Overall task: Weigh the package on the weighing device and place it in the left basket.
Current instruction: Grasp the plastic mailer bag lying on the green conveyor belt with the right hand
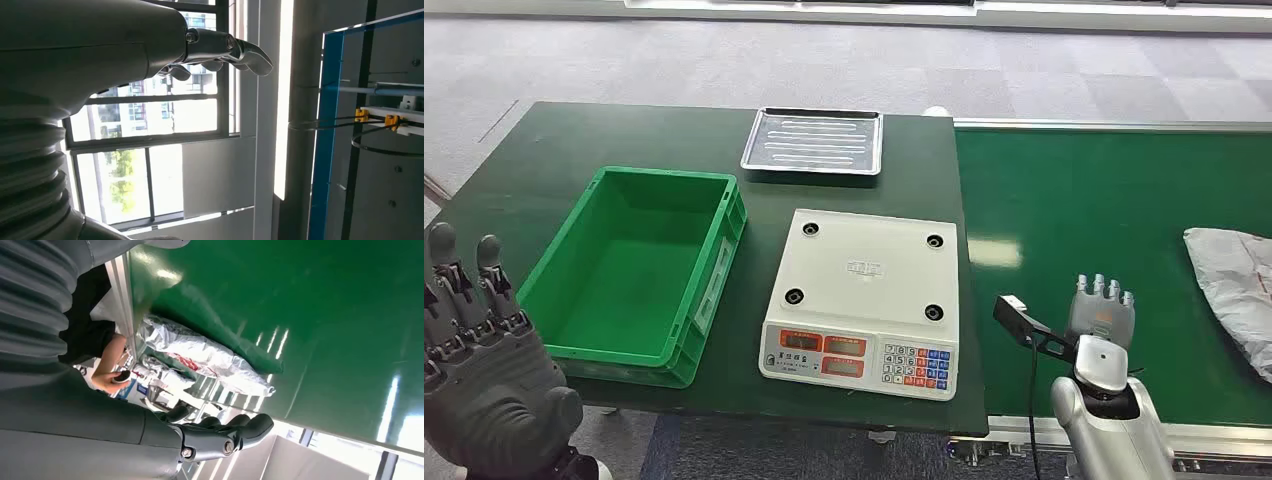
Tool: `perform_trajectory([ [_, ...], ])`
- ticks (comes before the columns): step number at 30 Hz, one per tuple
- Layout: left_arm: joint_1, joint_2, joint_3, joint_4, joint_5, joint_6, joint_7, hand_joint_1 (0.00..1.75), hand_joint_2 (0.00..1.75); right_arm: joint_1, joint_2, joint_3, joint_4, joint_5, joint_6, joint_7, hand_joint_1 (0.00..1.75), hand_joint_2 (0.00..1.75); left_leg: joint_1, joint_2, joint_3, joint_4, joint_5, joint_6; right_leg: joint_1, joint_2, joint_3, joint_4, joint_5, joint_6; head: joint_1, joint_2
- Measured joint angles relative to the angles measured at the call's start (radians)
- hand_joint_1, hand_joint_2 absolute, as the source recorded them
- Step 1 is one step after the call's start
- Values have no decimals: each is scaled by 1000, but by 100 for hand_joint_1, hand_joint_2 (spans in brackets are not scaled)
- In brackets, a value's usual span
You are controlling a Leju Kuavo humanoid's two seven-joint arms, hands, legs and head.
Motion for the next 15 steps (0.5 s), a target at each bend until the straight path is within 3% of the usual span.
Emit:
perform_trajectory([
  [15, 12, 0, 0, -16, -2, 12, 0, 0, 175, 3, 4, 6, -61, 1, -8, 43, 0, 175, 0, 0, 0, 0, 0, 0, 0, 0, 0, 0, 0, 0, 0, 0],
])
